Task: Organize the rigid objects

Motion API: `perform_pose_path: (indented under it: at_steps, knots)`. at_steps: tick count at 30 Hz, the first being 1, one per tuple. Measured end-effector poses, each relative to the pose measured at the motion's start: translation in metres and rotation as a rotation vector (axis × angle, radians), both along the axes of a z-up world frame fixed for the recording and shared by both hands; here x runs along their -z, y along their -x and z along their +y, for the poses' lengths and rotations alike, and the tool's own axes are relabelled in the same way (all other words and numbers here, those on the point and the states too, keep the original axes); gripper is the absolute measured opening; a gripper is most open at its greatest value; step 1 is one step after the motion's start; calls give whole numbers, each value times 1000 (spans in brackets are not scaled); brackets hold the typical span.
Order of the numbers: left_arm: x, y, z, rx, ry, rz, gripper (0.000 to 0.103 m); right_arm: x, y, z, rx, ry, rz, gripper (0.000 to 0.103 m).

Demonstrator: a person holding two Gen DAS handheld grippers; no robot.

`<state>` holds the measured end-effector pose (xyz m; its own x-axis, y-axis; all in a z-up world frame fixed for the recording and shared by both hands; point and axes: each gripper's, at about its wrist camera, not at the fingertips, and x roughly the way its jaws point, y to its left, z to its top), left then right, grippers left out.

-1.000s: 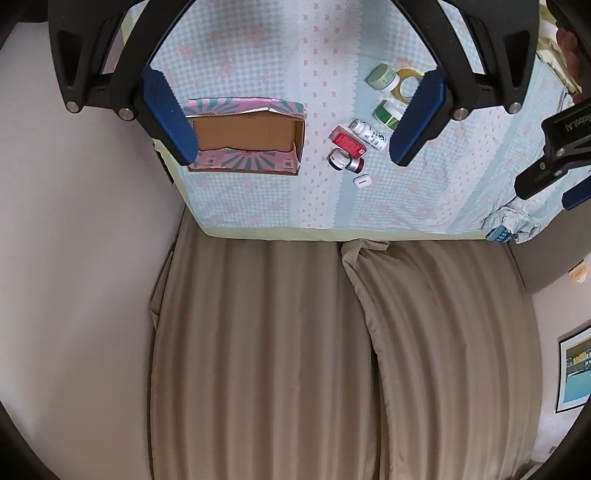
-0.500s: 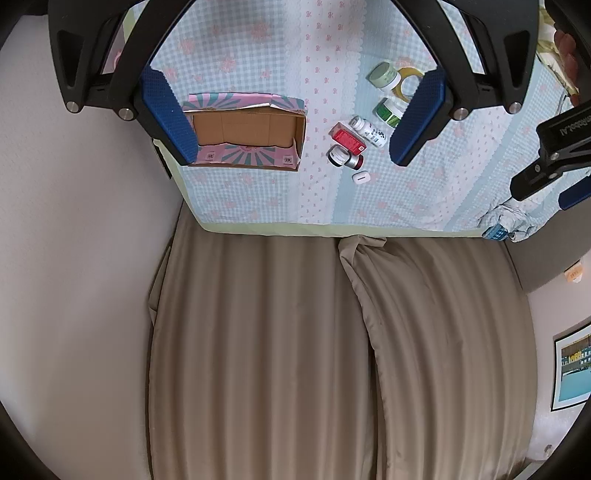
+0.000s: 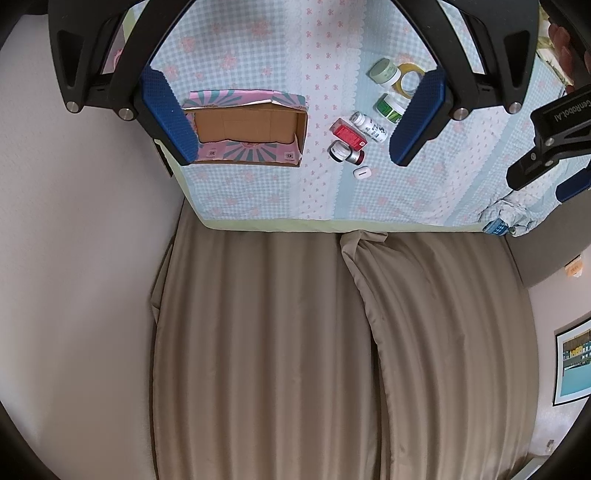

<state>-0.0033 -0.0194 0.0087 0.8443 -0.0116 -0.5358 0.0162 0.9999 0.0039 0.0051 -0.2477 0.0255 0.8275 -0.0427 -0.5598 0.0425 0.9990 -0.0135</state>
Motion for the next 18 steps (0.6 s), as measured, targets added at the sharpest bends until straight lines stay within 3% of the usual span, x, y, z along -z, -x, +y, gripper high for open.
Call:
perform_pose_path:
  at_steps: [18]
  knots:
    - [0, 1, 0, 19, 8, -5, 103, 6, 4, -2, 6, -13, -10, 103]
